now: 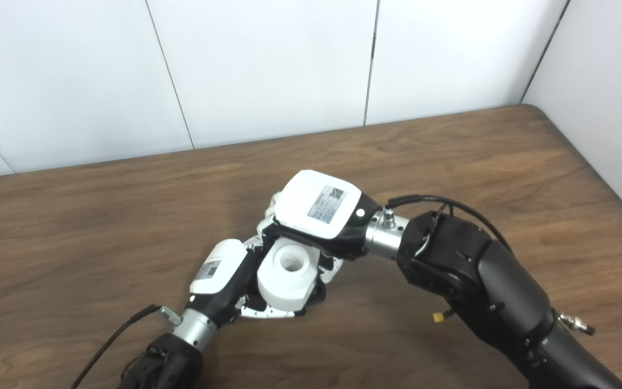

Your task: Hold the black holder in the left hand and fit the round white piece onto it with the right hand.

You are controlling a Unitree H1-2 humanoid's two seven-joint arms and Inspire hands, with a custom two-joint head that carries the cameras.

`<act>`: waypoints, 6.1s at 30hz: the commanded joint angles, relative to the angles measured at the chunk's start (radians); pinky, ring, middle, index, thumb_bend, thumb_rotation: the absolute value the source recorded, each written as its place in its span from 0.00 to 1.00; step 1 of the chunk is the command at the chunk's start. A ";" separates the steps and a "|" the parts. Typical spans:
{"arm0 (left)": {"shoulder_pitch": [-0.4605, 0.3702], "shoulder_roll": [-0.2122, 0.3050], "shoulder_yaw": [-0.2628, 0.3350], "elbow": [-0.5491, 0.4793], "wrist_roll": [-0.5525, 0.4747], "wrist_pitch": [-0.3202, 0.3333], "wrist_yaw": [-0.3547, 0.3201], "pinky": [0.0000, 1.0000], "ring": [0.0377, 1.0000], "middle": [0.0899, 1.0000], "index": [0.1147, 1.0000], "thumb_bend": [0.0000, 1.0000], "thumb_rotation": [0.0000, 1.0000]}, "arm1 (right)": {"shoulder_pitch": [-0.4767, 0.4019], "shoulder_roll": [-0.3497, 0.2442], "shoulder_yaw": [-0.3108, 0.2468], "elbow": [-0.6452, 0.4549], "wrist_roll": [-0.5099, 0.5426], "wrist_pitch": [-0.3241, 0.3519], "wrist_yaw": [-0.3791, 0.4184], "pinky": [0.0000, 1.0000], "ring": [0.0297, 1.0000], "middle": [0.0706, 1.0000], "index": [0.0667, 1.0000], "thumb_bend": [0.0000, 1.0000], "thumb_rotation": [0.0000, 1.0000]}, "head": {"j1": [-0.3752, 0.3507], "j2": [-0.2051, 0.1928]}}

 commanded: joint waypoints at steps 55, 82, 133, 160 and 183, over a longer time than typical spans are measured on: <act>-0.021 0.004 0.008 0.019 -0.008 -0.020 0.006 0.99 0.84 0.69 0.42 0.52 0.05 | -0.011 0.000 -0.078 -0.111 -0.011 -0.098 0.034 0.60 0.67 0.58 0.44 0.52 0.13 | -0.006 -0.010; -0.004 -0.002 -0.008 -0.027 0.001 0.010 -0.004 0.98 0.84 0.69 0.42 0.52 0.06 | 0.072 0.023 -0.083 0.051 0.020 -0.116 -0.106 0.57 0.69 0.59 0.44 0.52 0.13 | 0.049 -0.010; -0.004 -0.024 -0.044 0.003 0.006 0.002 0.033 0.97 0.84 0.68 0.42 0.52 0.05 | 0.049 0.013 -0.068 0.055 0.064 -0.093 -0.038 0.56 0.71 0.65 0.46 0.52 0.16 | 0.057 -0.018; -0.006 -0.034 -0.052 0.012 0.020 0.014 0.035 0.98 0.84 0.69 0.42 0.52 0.05 | 0.070 0.005 -0.081 0.024 0.097 -0.035 0.016 0.61 0.83 0.85 0.89 0.94 0.38 | 0.060 -0.020; -0.012 -0.029 -0.053 0.035 0.010 0.000 0.043 0.98 0.84 0.69 0.42 0.52 0.05 | 0.057 0.000 -0.096 0.018 0.106 -0.019 0.039 0.63 0.87 0.93 0.98 0.95 0.37 | 0.059 -0.032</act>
